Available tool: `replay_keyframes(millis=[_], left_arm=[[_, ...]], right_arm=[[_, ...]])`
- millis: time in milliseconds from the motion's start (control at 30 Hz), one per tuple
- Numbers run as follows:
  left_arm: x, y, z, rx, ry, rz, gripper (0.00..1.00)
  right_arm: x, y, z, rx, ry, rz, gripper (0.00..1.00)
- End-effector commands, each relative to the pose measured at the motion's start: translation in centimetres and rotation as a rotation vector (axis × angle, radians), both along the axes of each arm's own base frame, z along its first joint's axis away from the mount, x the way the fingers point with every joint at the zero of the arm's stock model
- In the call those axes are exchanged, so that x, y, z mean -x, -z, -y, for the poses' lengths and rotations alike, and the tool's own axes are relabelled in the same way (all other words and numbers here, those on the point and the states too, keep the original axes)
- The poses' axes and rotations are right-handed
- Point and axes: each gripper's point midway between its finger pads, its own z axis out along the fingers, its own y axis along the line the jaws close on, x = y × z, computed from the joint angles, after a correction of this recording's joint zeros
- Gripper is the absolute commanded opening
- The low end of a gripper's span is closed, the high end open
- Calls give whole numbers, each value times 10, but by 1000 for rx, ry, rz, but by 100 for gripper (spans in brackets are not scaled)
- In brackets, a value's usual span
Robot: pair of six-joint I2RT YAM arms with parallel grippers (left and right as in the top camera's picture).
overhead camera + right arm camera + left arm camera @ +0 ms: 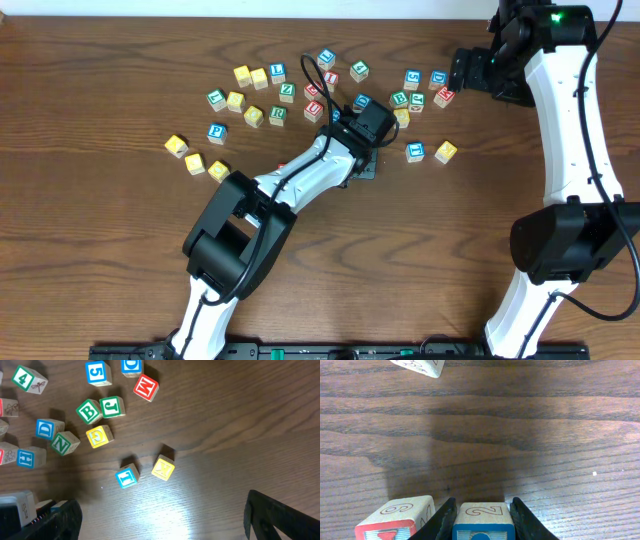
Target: Spell out AI2
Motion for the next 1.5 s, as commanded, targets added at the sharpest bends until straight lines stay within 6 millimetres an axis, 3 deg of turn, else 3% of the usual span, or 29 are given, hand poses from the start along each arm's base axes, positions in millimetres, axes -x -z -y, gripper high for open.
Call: replay_keyframes(millis=[0, 133, 533, 700, 800, 967, 1100, 1200, 1333, 1400, 1467], left_arm=[[-4, -4, -2, -16, 8, 21, 30], [-4, -4, -2, -17, 7, 20, 37], [-10, -11, -2, -5, 4, 37, 39], [-23, -55, 0, 35, 35, 119, 39], [-29, -96, 1, 82, 39, 191, 41], [-29, -160, -11, 136, 47, 299, 52], [-23, -199, -40, 153, 5, 336, 56], [-16, -212, -74, 128, -49, 316, 57], [-4, -210, -130, 63, -144, 233, 56], [1, -202, -158, 25, -201, 177, 45], [6, -193, -183, -6, -254, 124, 45]], right_arm=[[2, 0, 2, 5, -8, -4, 99], [3, 0, 2, 5, -8, -8, 99], [3, 0, 2, 5, -8, -8, 99], [3, 0, 2, 5, -8, -7, 99], [3, 0, 2, 6, -12, -8, 99], [4, 0, 2, 9, -19, -13, 99], [5, 1, 1, 6, -20, -19, 99], [7, 1, -8, -33, -38, -24, 99], [11, 7, -28, -77, -78, -45, 96], [15, 13, -37, -75, -99, -64, 92], [20, 22, -47, -66, -130, -92, 87]])
